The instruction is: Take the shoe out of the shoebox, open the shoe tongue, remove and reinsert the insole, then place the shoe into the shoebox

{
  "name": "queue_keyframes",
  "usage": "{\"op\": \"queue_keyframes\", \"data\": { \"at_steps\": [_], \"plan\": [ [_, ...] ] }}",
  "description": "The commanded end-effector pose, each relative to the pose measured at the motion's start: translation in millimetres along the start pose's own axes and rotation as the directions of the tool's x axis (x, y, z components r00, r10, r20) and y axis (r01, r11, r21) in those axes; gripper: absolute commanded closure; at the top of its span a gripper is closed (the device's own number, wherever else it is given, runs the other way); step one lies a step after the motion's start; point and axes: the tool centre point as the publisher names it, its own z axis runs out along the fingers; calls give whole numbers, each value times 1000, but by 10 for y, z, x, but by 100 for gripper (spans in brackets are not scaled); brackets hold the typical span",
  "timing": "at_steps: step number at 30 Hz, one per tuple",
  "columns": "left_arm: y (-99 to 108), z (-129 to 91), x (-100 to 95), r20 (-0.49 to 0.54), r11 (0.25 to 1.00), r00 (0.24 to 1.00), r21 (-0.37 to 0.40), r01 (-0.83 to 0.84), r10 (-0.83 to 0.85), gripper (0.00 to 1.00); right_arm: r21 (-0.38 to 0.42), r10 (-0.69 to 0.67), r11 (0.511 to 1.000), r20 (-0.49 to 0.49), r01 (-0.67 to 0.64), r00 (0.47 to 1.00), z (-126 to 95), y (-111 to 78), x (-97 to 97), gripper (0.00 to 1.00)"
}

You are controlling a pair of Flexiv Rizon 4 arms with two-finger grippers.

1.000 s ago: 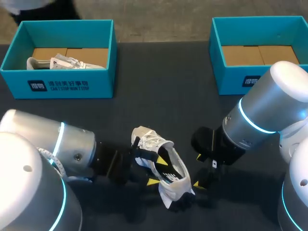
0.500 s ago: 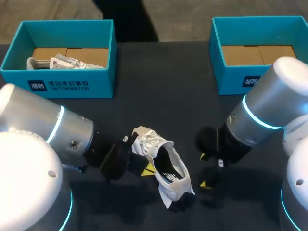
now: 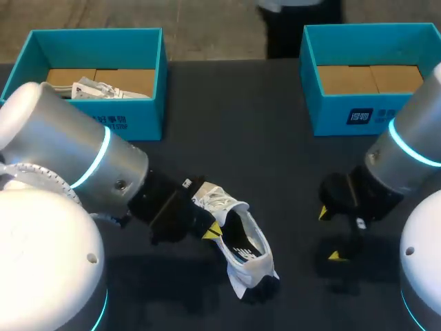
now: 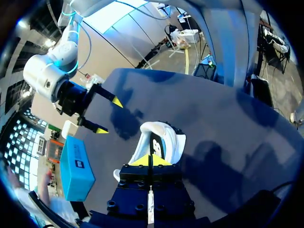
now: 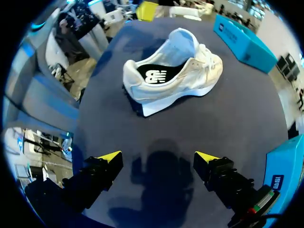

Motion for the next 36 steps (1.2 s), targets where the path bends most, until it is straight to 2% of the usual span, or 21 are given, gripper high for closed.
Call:
{"op": "queue_keyframes", "data": {
  "at_steps": [1, 10, 12, 15, 20, 25, 26, 28, 30, 36],
  "plan": [
    [-26, 51, -52, -65, 1000, 998, -17, 2, -3, 100, -37, -4, 999, 9, 4, 1000, -251, -139, 87, 0],
    [-26, 51, -52, -65, 1000, 998, -17, 2, -3, 100, -37, -4, 999, 9, 4, 1000, -251, -139, 87, 0],
    [-27, 102, -49, -119, 1000, 993, 6, -13, 14, 100, -33, 3, 999, 8, -3, 1000, -265, -177, 93, 0],
    [-17, 121, -46, -185, 1000, 982, -3, -29, 28, 100, -38, -12, 999, 13, 13, 1000, -335, -282, 120, 0],
    [-43, 152, -19, -310, 990, 949, -100, -100, 64, 100, -26, -32, 999, 3, 32, 999, -451, -460, 134, 0],
    [-74, 193, -9, -384, 989, 921, -100, -113, 66, 100, -18, -32, 999, 4, 32, 999, -577, -634, 141, 0],
    [-75, 209, -9, -394, 986, 917, -117, -118, 63, 100, -4, -23, 1000, 4, 23, 1000, -595, -653, 141, 0],
    [-74, 237, -2, -425, 989, 904, -101, -105, 53, 100, -4, -23, 1000, 4, 23, 1000, -595, -653, 141, 0],
    [-64, 268, 5, -470, 984, 881, -130, -122, 47, 100, -4, -23, 1000, 4, 23, 1000, -595, -653, 141, 0],
    [-64, 268, 5, -470, 984, 881, -130, -122, 47, 100, -4, -23, 1000, 4, 23, 1000, -595, -653, 141, 0]
  ]
}}
